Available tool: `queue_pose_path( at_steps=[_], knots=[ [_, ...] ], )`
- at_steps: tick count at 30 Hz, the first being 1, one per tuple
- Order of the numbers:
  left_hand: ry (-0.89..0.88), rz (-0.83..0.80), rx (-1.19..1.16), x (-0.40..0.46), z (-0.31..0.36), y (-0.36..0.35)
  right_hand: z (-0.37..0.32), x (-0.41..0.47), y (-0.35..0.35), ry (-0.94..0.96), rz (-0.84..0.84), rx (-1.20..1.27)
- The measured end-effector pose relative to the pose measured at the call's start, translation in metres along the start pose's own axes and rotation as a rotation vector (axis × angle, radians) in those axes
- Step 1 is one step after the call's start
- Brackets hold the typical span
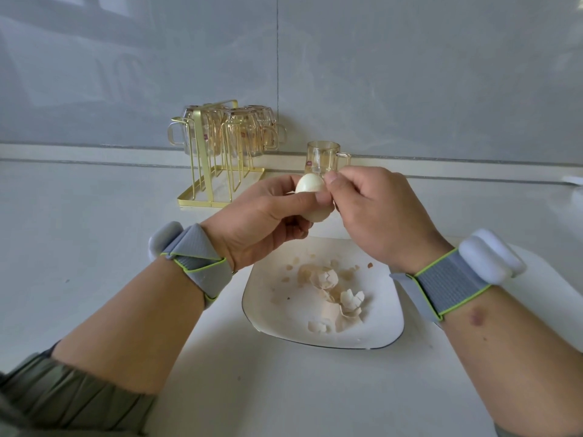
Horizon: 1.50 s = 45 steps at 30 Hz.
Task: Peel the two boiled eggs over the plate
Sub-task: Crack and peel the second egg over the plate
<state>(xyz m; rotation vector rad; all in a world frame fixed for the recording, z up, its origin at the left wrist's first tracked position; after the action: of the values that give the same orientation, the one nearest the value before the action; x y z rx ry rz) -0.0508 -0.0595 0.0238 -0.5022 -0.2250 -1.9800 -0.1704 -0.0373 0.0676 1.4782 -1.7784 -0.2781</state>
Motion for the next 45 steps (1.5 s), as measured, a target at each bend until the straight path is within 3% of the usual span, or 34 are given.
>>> queue_pose_path(
  at_steps=[23,32,40,45],
  knots=[
    [-0.021,0.072,0.091,0.001,0.004,0.006,0.002,0.001,0.003,-0.015,0.047,-0.091],
    [0.005,0.132,-0.07,0.0,0.003,0.01,0.003,0.001,0.013,-0.063,0.13,-0.05],
    [-0.01,-0.05,-0.052,0.0,0.004,-0.006,-0.001,-0.001,0.007,-0.018,0.094,-0.047],
    [-0.032,-0.018,-0.06,0.0,0.004,-0.004,-0.002,-0.001,0.006,-0.001,0.086,-0.066]
  ],
)
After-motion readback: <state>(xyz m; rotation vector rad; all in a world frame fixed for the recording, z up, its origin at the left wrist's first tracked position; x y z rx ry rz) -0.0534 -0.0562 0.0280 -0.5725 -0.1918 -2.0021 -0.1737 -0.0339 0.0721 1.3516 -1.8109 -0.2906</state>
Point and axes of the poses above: each hand's wrist, its own x-axis towards the middle knuckle, its own y-axis out of the back of the hand, z = x × y, the point moved 8 cm from there along x, towards the middle knuckle, and after that the axes turned 15 degrees about -y, right-handed, at the moved point
